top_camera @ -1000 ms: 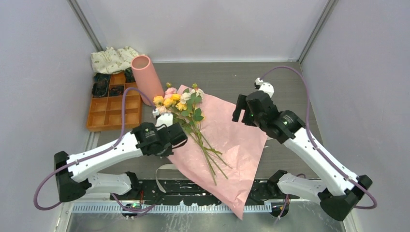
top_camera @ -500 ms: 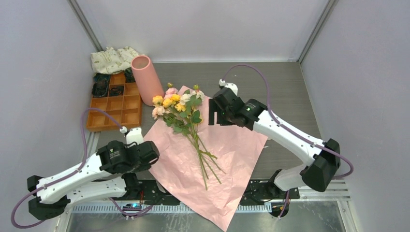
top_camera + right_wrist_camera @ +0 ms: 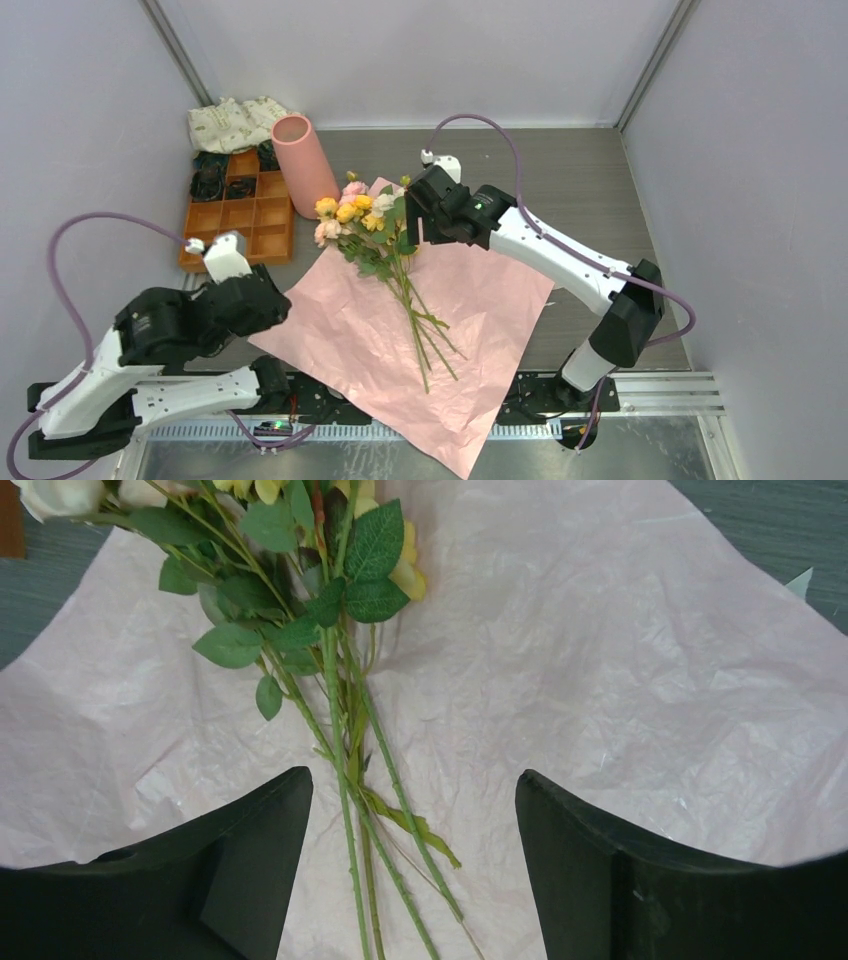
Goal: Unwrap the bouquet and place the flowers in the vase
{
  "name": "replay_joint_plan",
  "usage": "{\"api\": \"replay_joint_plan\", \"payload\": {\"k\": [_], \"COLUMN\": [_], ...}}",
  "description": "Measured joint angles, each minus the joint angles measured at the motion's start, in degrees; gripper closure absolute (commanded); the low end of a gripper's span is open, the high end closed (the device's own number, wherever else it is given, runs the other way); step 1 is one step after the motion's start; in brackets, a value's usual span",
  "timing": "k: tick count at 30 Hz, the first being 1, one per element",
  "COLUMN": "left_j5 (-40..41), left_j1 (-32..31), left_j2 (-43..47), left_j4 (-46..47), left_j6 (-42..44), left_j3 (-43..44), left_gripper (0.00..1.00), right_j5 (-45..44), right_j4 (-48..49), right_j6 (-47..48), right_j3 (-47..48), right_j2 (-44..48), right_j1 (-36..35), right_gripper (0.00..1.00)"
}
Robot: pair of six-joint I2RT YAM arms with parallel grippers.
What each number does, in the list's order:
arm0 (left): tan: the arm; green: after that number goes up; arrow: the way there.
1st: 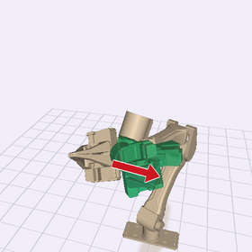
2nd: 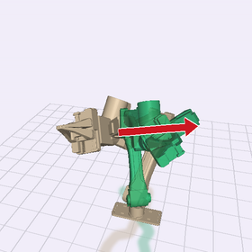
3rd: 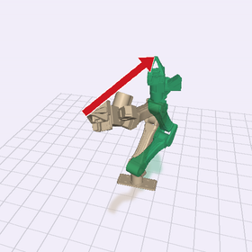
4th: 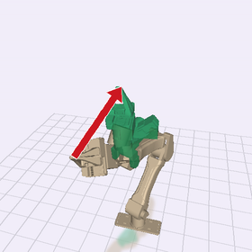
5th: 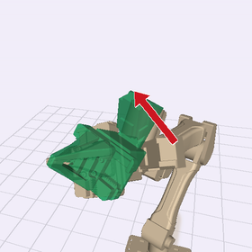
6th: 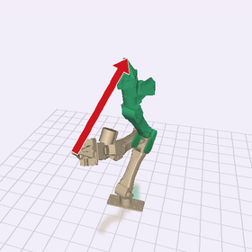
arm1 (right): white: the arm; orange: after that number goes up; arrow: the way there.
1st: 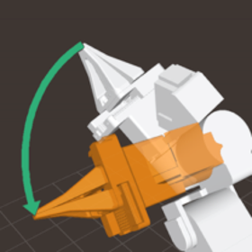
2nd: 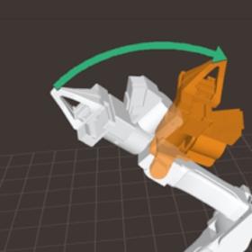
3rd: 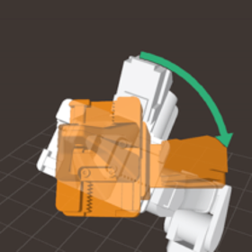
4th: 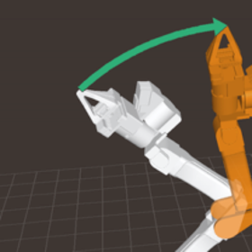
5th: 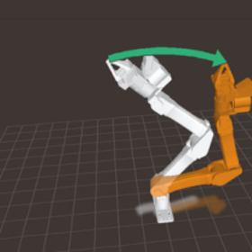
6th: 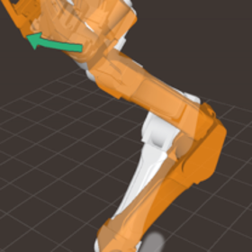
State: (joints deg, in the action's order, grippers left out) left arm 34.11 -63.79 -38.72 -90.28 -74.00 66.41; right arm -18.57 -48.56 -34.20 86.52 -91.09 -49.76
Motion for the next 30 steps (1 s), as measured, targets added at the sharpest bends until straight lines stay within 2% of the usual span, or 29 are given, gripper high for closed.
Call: {"api": "replay_joint_plan", "payload": {"k": [5, 11, 16, 21, 25, 30], "left_j5": [9.1, 12.6, 1.4, -15.8, -23.0, -26.6], "left_j1": [0.0, 1.3, 11.1, 19.9, 20.6, 20.6], "left_j2": [-7.7, -17.7, -23.6, -32.2, -42.3, -53.2], "left_j4": [-0.4, 8.6, 22.3, 35.2, 40.6, 44.0], "left_j6": [7.1, 19.5, 27.0, 29.1, 29.5, 30.2], "left_j3": [15.9, 21.8, 17.0, 7.5, 8.5, 13.8], "left_gripper": [0.51, 0.48, 0.54, 0.57, 0.59, 0.60], "right_j5": [-1.2, -1.4, -2.0, -6.0, -9.6, -11.0], "right_j4": [-1.9, -3.8, -3.8, -4.9, -6.0, -6.6], "right_j6": [1.4, 2.9, 1.3, -0.6, -0.4, -0.2], "right_j3": [7.2, 16.2, 12.3, 2.0, 1.1, 1.1], "right_j2": [-3.1, -9.7, -8.9, 1.5, 12.2, 20.5], "right_j1": [0.2, 1.3, 5.0, 10.9, 14.3, 14.8], "right_gripper": [0.21, 0.32, 0.32, 0.29, 0.28, 0.27]}}
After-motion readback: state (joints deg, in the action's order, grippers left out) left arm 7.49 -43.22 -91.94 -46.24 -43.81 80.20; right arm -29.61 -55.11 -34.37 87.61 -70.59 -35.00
